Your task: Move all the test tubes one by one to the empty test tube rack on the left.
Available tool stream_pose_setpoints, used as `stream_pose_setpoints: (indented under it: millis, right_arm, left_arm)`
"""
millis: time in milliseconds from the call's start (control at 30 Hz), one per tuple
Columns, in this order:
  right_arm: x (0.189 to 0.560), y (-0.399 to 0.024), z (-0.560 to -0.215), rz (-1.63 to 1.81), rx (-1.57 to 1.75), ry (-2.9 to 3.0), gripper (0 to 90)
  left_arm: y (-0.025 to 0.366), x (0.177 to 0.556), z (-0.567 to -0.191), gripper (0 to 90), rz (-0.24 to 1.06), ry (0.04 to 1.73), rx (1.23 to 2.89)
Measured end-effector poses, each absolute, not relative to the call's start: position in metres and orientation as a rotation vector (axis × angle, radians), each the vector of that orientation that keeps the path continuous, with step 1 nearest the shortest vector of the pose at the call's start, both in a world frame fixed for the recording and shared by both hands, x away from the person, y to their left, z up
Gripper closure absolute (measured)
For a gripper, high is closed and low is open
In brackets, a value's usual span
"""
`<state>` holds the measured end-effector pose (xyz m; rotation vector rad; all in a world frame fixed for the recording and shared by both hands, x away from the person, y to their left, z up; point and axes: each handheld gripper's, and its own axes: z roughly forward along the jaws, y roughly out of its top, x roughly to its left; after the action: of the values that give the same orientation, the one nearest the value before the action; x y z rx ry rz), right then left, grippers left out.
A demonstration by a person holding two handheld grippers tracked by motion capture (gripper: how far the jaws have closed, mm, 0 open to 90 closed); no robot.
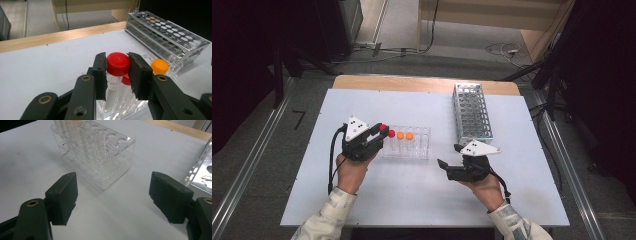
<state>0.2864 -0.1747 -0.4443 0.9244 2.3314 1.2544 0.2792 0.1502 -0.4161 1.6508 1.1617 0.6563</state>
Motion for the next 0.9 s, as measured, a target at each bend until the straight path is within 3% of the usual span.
stream_pose_setpoints:
  millis: [600, 900]
  right_arm:
    - [0.287, -0.1745, -0.4453, 1.246, 0.931, 2.333, 21.8]
    - [0.288, -0.1766, -0.4451, 1.245, 0.942, 2.322, 21.7]
  left_arm:
    - [0.152, 0.2785, -0.417, 63.6, 0.636, 1.168, 1.643]
    - [0.1515, 0.2769, -0.4168, 56.3, 0.61, 1.179, 1.62]
